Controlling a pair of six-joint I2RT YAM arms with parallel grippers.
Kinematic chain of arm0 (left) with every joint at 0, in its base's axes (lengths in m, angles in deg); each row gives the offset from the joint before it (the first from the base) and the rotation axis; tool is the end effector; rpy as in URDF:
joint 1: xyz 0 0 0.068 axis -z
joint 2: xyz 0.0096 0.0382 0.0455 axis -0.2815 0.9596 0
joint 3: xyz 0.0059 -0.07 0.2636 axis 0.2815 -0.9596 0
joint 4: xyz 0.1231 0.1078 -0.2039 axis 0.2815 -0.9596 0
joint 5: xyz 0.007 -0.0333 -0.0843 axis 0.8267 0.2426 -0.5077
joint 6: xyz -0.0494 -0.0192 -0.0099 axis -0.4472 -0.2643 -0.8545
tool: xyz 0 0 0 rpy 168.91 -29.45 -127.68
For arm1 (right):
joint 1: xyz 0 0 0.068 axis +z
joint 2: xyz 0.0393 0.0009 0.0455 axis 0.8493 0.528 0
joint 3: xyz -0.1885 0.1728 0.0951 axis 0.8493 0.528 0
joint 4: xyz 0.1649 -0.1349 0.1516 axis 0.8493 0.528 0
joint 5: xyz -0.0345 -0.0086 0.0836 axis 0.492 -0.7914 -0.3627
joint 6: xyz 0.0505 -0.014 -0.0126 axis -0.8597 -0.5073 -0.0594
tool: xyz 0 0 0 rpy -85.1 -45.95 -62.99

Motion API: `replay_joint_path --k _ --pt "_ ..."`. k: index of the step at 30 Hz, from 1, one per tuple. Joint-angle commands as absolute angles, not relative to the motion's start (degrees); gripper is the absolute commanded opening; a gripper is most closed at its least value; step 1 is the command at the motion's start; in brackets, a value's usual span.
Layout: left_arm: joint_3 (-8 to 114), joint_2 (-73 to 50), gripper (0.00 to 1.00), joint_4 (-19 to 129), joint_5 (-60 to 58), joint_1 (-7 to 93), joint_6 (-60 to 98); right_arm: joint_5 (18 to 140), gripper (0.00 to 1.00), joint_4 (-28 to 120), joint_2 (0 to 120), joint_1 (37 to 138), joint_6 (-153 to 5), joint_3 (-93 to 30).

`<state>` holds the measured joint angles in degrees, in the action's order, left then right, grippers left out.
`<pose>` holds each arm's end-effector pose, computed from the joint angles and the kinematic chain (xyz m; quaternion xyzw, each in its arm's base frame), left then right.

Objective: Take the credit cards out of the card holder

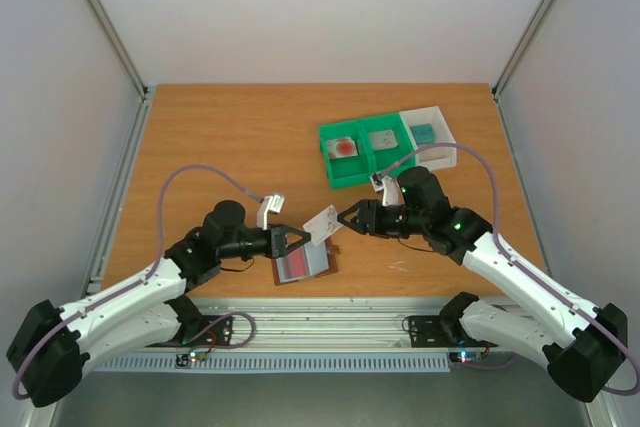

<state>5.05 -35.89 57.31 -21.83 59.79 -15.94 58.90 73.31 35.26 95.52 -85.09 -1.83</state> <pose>0.1312 -0.1481 0.2223 0.1154 0.8075 -0.5301 0.2316 0.1559 0.1398 0.2838 -0.2516 0.8426 0.3861 0.2788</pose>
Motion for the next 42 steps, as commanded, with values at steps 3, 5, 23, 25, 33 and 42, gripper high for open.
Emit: replay_joint_path --k 3,5,23,25,33,42 --pt "4.5 -39.3 0.00 65.8 -26.6 59.4 -22.1 52.1 0.54 64.8 33.6 93.0 -87.5 0.8" --pt "4.8 -39.9 0.00 66.1 -26.9 59.5 -22.8 51.9 0.58 65.1 34.2 92.2 -87.6 1.1" --pt "5.1 -42.4 0.00 65.8 -28.0 59.5 -24.9 42.4 0.17 52.3 34.4 89.7 -94.4 7.2" --pt "4.5 -42.7 0.00 65.8 -27.2 59.5 -24.8 42.7 0.14 52.0 34.1 89.6 -94.4 7.8" --pt "5.0 -41.7 0.01 63.2 -25.9 59.5 -23.3 42.3 0.01 51.0 33.4 89.7 -94.0 7.7" --pt "5.9 -42.0 0.68 57.5 -23.3 59.4 -22.0 45.8 0.01 55.3 32.2 89.6 -91.0 6.0"
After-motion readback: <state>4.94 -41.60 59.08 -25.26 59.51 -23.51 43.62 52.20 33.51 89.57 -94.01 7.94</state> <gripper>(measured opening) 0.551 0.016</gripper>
